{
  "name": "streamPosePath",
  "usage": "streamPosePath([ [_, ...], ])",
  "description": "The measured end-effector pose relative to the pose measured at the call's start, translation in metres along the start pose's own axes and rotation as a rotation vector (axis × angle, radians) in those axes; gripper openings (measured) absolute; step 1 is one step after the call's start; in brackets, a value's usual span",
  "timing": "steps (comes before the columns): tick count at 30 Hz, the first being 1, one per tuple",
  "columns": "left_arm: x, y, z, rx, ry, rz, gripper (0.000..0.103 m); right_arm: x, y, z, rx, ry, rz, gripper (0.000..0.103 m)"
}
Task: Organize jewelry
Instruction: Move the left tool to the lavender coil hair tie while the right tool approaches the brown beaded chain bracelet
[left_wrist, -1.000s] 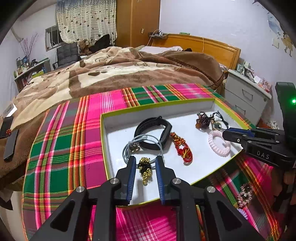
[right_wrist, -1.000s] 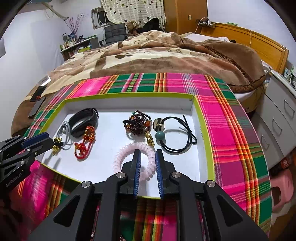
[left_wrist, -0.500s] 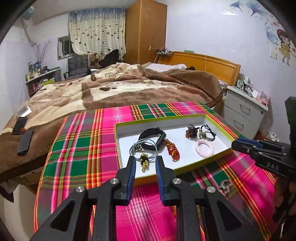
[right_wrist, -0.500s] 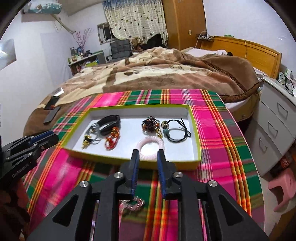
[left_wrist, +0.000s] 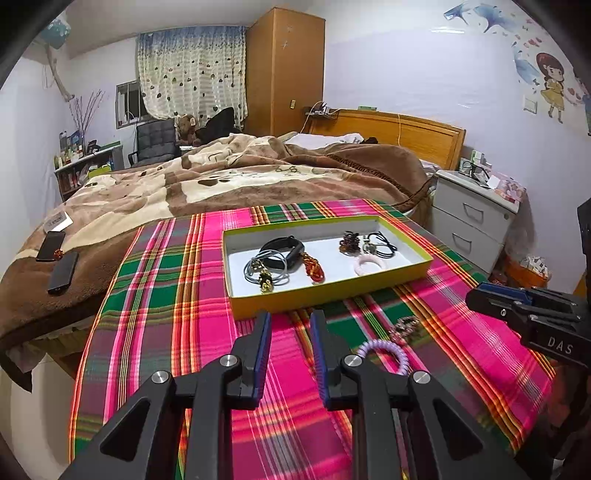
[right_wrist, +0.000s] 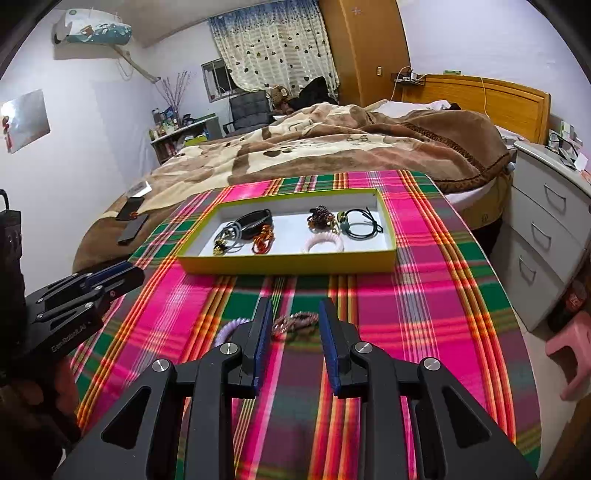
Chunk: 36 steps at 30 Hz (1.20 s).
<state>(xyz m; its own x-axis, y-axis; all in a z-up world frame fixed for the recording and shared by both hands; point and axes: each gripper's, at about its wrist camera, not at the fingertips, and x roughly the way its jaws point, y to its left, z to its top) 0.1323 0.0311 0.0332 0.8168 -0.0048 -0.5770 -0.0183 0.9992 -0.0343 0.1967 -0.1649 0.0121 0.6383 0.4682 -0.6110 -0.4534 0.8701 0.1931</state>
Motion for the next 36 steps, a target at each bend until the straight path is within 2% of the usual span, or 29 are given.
streamPosePath([
  [16, -0.03, -0.019, -0.033, 0.014, 0.011, -0.057, 0.021, -0.029, 0.007, -0.035, 0.009, -0.007, -0.013, 0.027],
  [25, -0.027, -0.023, -0.032, 0.018, 0.012, -0.069, 0.021, -0.031, 0.007, -0.037, 0.0, -0.011, -0.027, 0.027],
  [36, -0.006, -0.027, -0.03, 0.022, 0.051, -0.092, 0.021, -0.018, 0.003, -0.037, 0.001, 0.014, -0.035, 0.027],
])
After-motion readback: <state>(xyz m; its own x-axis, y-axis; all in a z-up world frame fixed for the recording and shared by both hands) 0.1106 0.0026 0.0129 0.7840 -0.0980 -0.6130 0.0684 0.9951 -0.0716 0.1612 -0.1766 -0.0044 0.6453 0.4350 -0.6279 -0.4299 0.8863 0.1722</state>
